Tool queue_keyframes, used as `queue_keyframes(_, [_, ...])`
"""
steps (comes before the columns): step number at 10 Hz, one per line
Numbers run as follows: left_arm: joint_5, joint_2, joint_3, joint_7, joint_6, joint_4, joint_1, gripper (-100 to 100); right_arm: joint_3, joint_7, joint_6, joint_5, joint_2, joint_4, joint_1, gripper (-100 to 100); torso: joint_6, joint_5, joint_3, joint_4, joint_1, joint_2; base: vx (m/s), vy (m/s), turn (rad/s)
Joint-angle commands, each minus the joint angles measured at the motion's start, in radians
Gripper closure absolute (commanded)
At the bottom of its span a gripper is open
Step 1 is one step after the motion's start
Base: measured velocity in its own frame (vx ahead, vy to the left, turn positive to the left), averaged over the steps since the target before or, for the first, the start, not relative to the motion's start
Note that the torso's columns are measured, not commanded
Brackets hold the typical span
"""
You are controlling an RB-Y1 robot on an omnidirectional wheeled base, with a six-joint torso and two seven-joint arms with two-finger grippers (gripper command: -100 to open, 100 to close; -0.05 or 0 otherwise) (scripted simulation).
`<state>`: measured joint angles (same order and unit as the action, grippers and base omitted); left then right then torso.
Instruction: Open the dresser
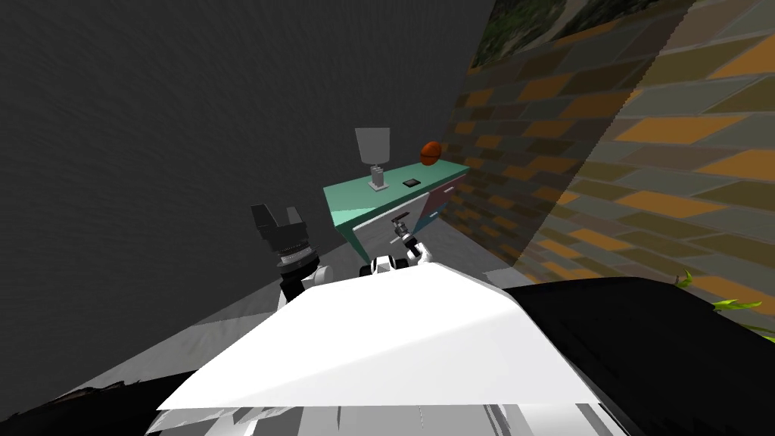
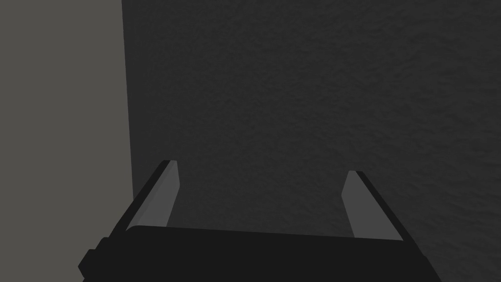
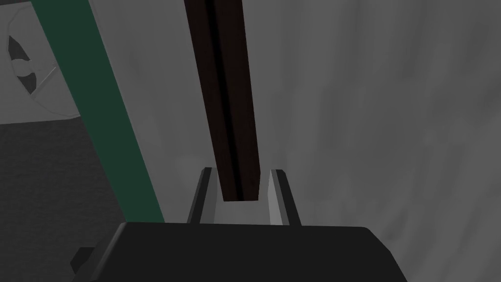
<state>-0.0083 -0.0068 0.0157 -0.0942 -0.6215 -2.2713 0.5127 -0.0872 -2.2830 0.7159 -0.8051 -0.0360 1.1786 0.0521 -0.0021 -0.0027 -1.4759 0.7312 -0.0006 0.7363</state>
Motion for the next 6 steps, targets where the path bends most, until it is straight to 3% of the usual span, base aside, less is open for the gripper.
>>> queue_keyframes(1, [0.0,0.0,0.0,0.0,0.0,0.0,0.0,0,0.054,-0.004,-0.019,0.001,-0.003,0.032,0.032,100,0.001,0.0,-0.002,0.001,-0.001,-0.002,-0.05,-0.067,-0.119])
queue_keyframes(6, [0.0,0.0,0.0,0.0,0.0,0.0,0.0,0,0.144,-0.01,-0.052,0.002,-0.009,0.084,0.087,100,0.001,0.001,-0.002,0.002,0.001,-0.003,-0.041,-0.065,-0.094])
